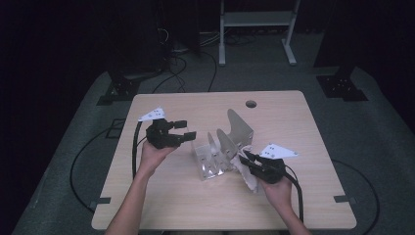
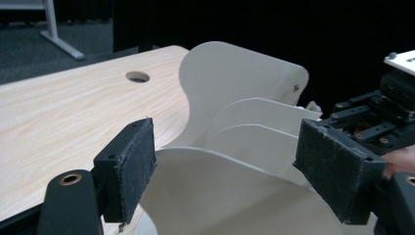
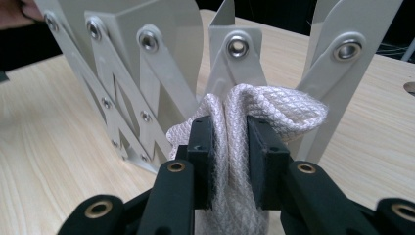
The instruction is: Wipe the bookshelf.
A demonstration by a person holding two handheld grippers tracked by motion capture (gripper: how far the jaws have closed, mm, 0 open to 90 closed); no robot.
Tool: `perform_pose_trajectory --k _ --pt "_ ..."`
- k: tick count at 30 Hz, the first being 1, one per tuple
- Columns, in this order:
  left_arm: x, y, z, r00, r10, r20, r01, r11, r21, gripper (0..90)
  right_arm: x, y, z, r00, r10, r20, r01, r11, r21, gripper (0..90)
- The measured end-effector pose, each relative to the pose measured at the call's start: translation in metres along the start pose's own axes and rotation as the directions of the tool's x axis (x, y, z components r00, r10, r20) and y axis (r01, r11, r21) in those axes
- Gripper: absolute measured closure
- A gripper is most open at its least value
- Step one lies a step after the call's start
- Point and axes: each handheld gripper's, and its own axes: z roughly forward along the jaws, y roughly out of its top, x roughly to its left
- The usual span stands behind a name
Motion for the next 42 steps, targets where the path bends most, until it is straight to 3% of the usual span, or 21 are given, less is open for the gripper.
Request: perform_pose_trajectory --k 2,6,10,16,19,27,31,36,38,41,42 --pt "-0.005 0.002 -0.002 0.9998 0.021 0.002 -0.021 0.9998 0.002 22.3 0.000 -0.001 -0.001 0.9999 -0.013 0.006 0.013 1.000 0.009 73.0" --pt "-0.021 0.005 -0.005 0.9971 0.075 0.008 -0.075 0.9970 0.015 22.2 -0.004 -0.002 -0.004 1.0000 0.006 -0.001 -0.006 1.000 0.005 72.9" --pt "-0.039 0.008 -0.005 0.9922 0.114 0.051 -0.115 0.9932 0.016 22.3 -0.005 -0.003 -0.006 1.0000 0.004 -0.003 -0.004 1.000 0.010 72.8" --pt "-0.065 0.010 0.000 0.9764 0.184 0.113 -0.191 0.9798 0.058 24.1 -0.007 -0.003 -0.011 1.0000 0.006 -0.002 -0.006 1.000 0.006 72.8" --pt "-0.073 0.010 0.005 0.9694 0.207 0.132 -0.221 0.9693 0.107 28.9 -0.008 -0.003 -0.013 1.0000 0.006 -0.002 -0.006 1.000 0.004 72.7" --pt "-0.079 0.005 0.017 0.9638 0.230 0.134 -0.255 0.9437 0.211 44.7 -0.009 -0.002 -0.018 0.9999 0.010 -0.005 -0.010 1.000 -0.008 72.6" --pt "-0.079 0.003 0.018 0.9651 0.218 0.145 -0.247 0.9432 0.223 54.9 -0.008 -0.002 -0.016 0.9999 0.009 -0.014 -0.009 1.000 -0.007 72.7" --pt "-0.084 0.004 0.019 0.9596 0.237 0.152 -0.269 0.9292 0.253 68.8 -0.005 -0.001 -0.011 0.9996 0.006 -0.028 -0.006 1.000 -0.008 72.7" --pt "-0.086 0.005 0.019 0.9576 0.255 0.134 -0.283 0.9211 0.267 74.6 -0.004 -0.001 -0.010 0.9995 0.002 -0.032 -0.003 1.000 -0.012 72.7" --pt "-0.086 0.005 0.018 0.9586 0.254 0.128 -0.281 0.9196 0.275 81.4 -0.002 0.000 -0.008 0.9993 0.006 -0.036 -0.006 1.000 -0.009 72.6" --pt "-0.086 0.005 0.019 0.9601 0.249 0.128 -0.275 0.9221 0.272 83.2 -0.003 0.001 -0.007 0.9993 0.003 -0.037 -0.003 1.000 -0.007 72.6"
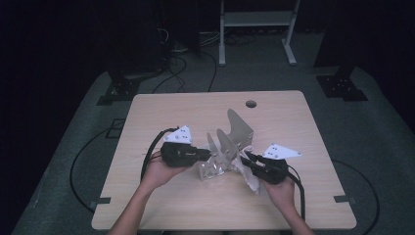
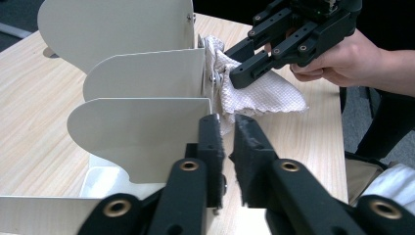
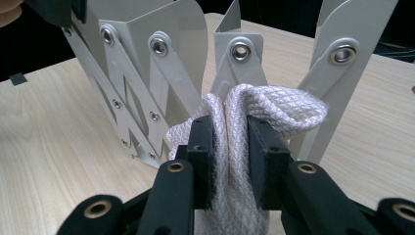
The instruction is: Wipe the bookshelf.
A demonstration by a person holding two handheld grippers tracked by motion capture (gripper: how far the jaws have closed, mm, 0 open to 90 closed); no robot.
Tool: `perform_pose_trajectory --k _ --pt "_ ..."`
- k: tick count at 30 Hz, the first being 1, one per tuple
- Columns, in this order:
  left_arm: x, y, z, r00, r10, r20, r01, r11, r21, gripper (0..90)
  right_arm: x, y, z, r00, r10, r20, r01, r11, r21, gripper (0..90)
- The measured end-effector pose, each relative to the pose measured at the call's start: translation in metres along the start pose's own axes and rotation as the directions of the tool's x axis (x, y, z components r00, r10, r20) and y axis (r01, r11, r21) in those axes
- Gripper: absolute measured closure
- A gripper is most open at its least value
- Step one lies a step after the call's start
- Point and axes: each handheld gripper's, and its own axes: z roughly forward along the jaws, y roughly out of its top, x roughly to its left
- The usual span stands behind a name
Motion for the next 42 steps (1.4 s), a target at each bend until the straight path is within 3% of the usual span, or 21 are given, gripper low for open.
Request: perform_pose_trajectory --k 10,19,31,37,38,40,42 --pt "-0.014 0.002 0.005 0.9989 -0.028 0.038 0.027 0.9996 0.007 87.9 -0.002 0.000 0.000 0.9999 0.009 -0.006 -0.009 1.000 -0.002 72.7" --pt "-0.040 0.004 0.011 0.9994 -0.032 0.016 0.031 0.9995 0.006 86.5 -0.005 -0.003 -0.007 0.9998 0.018 -0.001 -0.018 1.000 -0.005 72.6" --pt "-0.065 0.005 0.016 0.9995 -0.032 0.004 0.032 0.9994 -0.009 85.3 -0.008 -0.008 -0.013 0.9998 0.016 -0.007 -0.016 1.000 -0.007 72.7" --pt "-0.066 0.005 0.016 0.9994 -0.033 0.001 0.033 0.9993 -0.018 82.8 -0.008 -0.010 -0.015 0.9998 0.019 -0.011 -0.019 1.000 -0.009 72.7" --pt "-0.065 0.005 0.015 0.9992 -0.040 0.010 0.040 0.9989 -0.025 80.8 -0.008 -0.010 -0.015 0.9997 0.019 -0.011 -0.020 1.000 -0.010 72.7" --pt "-0.065 0.005 0.013 0.9992 -0.036 -0.013 0.036 0.9987 -0.038 74.0 -0.008 -0.010 -0.015 0.9997 0.019 -0.013 -0.019 1.000 -0.011 72.7" --pt "-0.063 0.005 0.008 0.9995 -0.031 0.005 0.031 0.9977 -0.060 70.4 -0.008 -0.010 -0.014 0.9998 0.017 -0.014 -0.017 1.000 -0.013 72.7"
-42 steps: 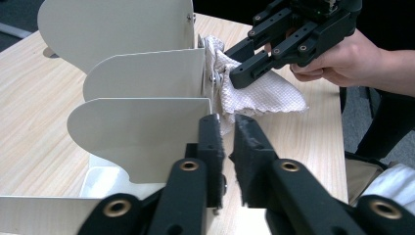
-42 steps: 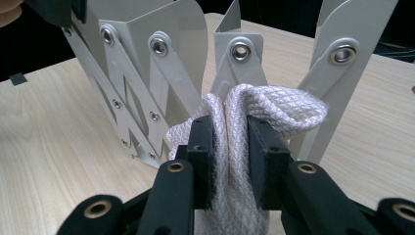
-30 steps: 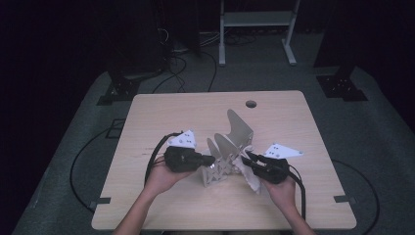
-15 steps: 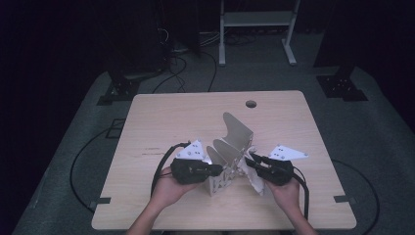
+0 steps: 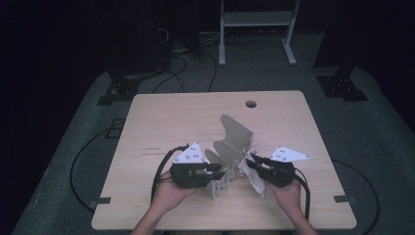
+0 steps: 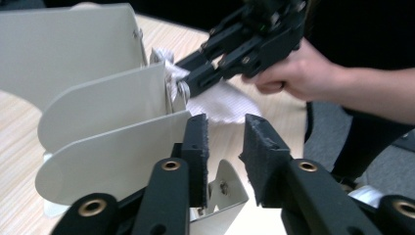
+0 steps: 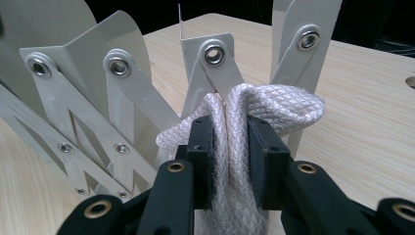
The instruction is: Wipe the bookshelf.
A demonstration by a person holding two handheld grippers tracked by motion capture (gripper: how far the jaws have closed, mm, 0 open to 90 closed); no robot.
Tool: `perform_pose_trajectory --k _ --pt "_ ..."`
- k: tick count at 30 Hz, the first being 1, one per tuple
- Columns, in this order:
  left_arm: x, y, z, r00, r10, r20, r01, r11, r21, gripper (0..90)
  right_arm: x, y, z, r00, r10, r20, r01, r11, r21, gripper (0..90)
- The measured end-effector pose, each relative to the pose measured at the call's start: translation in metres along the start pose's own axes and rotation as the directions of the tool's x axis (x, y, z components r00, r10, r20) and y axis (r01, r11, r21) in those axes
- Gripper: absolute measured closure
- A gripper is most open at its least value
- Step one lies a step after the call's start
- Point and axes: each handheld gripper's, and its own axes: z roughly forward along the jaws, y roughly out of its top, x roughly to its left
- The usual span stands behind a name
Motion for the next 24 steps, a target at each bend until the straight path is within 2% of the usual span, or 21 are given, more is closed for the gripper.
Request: perform_pose_trajectory --k 6,12,18,22,24 --pt "0.007 0.005 -0.014 0.9998 0.019 -0.006 -0.019 0.9985 -0.051 64.1 0.000 -0.001 0.001 1.0000 0.002 -0.002 -0.002 1.000 0.003 72.7" --pt "0.025 0.000 -0.033 0.9998 0.021 -0.007 -0.021 0.9940 -0.107 58.1 0.001 -0.002 0.000 1.0000 -0.004 -0.008 0.004 1.000 0.010 72.7" --pt "0.043 -0.009 -0.046 0.9995 0.029 -0.015 -0.030 0.9920 -0.123 52.1 0.004 -0.002 0.000 0.9998 -0.010 -0.017 0.010 1.000 0.011 72.7" --pt "0.051 -0.016 -0.050 0.9997 0.025 0.000 -0.024 0.9905 -0.135 49.5 0.006 -0.001 -0.002 0.9996 -0.016 -0.024 0.016 1.000 0.009 72.7" --pt "0.056 -0.020 -0.052 0.9997 0.021 0.010 -0.019 0.9921 -0.124 47.7 0.008 -0.001 -0.002 0.9994 -0.017 -0.032 0.017 1.000 0.010 72.7"
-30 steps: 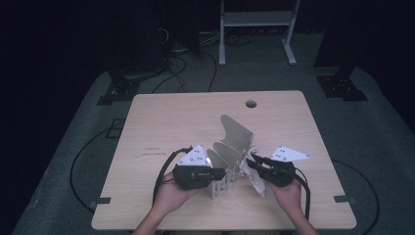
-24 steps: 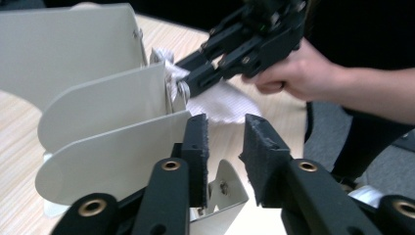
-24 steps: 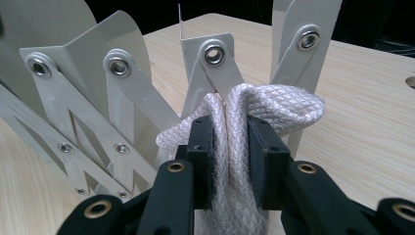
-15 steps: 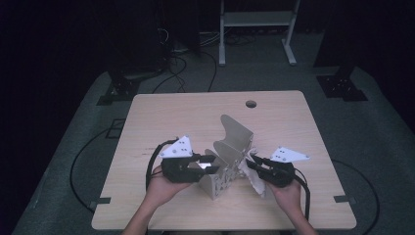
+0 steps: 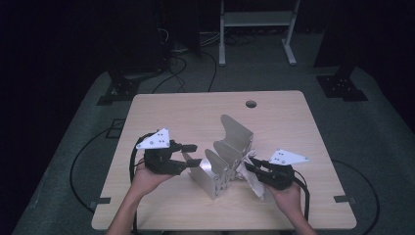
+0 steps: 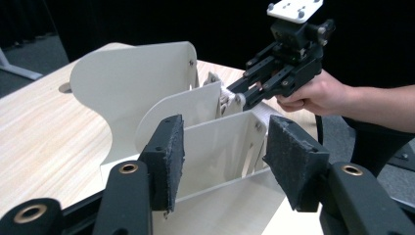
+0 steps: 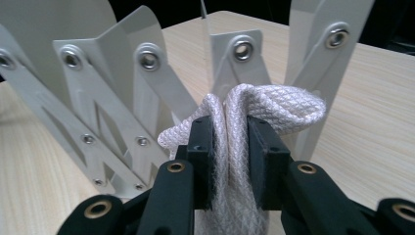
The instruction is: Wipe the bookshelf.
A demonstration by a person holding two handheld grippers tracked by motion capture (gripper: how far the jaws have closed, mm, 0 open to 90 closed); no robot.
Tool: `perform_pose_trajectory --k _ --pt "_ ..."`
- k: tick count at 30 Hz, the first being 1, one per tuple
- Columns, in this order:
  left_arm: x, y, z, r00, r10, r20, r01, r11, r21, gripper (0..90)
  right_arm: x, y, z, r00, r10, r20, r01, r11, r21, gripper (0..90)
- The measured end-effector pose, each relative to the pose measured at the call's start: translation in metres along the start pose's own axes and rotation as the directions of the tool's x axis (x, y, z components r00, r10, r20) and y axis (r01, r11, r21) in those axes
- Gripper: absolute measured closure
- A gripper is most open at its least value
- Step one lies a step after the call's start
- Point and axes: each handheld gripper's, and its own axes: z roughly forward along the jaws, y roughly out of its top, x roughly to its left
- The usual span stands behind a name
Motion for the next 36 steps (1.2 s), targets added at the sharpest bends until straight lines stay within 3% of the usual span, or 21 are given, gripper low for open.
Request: perform_pose_trajectory --k 7,14,22,27,36 --pt "0.012 -0.010 -0.004 0.9995 -0.030 0.008 0.030 0.9995 -0.005 41.8 0.006 0.002 -0.001 0.9997 -0.016 -0.021 0.016 1.000 -0.002 72.7" --pt "0.023 -0.019 -0.002 0.9976 -0.048 0.049 0.047 0.9988 0.016 33.1 0.008 0.006 -0.004 0.9994 -0.012 -0.032 0.011 1.000 -0.008 72.7" --pt "0.030 -0.026 0.001 0.9949 -0.057 0.083 0.054 0.9977 0.042 29.4 -0.011 0.013 0.000 0.9999 0.008 0.013 -0.008 1.000 -0.010 72.8" --pt "0.030 -0.028 0.003 0.9936 -0.053 0.100 0.048 0.9974 0.053 33.0 -0.017 0.015 0.007 0.9996 0.015 0.022 -0.015 1.000 -0.005 72.9" --pt "0.026 -0.031 0.004 0.9928 -0.031 0.116 0.024 0.9975 0.066 53.5 -0.035 0.023 0.022 0.9983 0.019 0.055 -0.020 1.000 0.019 72.9"
